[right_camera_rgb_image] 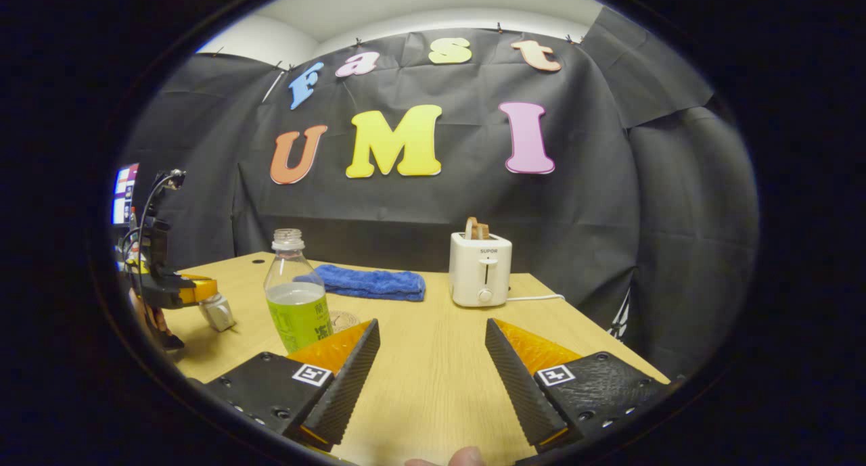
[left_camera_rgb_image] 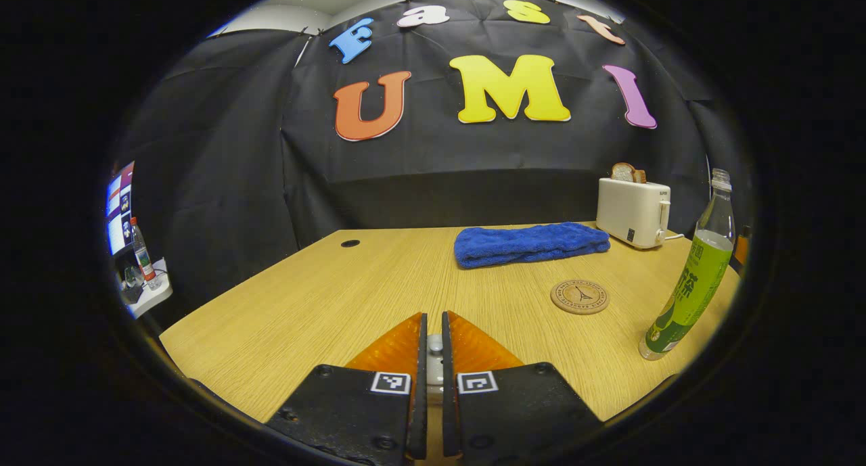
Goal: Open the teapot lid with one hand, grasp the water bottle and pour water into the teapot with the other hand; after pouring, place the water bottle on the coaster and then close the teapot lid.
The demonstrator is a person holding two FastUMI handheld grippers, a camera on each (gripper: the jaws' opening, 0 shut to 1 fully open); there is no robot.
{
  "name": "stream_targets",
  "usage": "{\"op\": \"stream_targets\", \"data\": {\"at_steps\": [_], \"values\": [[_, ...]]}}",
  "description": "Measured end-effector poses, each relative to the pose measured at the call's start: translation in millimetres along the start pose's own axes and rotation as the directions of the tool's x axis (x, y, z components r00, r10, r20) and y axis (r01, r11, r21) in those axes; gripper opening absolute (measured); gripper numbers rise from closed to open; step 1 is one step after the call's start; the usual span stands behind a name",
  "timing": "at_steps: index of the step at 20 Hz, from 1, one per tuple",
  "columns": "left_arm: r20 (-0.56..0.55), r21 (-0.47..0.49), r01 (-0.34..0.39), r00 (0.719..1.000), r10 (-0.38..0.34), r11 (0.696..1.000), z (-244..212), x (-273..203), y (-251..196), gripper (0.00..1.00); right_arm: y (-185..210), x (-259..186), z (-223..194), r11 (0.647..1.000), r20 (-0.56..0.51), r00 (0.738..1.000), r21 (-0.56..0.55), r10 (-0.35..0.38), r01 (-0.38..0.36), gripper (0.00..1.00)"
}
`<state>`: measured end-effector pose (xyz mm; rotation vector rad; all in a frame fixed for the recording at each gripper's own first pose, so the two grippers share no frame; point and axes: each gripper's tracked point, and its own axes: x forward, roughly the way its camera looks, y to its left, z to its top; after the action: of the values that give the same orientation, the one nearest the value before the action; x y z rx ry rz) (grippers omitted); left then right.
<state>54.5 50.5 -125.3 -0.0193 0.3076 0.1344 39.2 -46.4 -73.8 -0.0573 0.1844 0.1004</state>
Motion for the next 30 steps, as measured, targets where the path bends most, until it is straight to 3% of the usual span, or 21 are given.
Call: {"op": "stream_targets", "data": {"at_steps": [3,7,13,19,28,30], "values": [[0.008,-0.005,0.003,1.0,-0.003,1.0,5,-1,1,0.03,4,-2,3,1.0,0.007,1.0,0.004,0.028,-0.028,0.94],[0.067,-0.021,0.025,0.998,-0.024,0.999,29,-13,0,0.03,18,-7,4,0.996,0.02,0.996,0.023,0.085,-0.085,0.95],[0.142,-0.052,0.066,0.988,-0.059,0.996,47,-39,-2,0.03,71,-19,-4,0.973,-0.003,0.973,0.018,0.231,-0.23,0.94],[0.193,-0.101,0.126,0.976,-0.105,0.987,54,-50,0,0.03,114,4,-13,0.963,-0.062,0.961,0.015,0.268,-0.268,0.94],[0.203,-0.08,0.108,0.975,-0.09,0.991,54,-51,36,0.02,133,41,-30,0.973,-0.138,0.963,0.011,0.232,-0.232,0.96],[0.195,-0.092,0.112,0.976,-0.092,0.989,54,-51,40,0.03,137,42,-33,0.974,-0.151,0.963,0.009,0.224,-0.225,0.91]]}}
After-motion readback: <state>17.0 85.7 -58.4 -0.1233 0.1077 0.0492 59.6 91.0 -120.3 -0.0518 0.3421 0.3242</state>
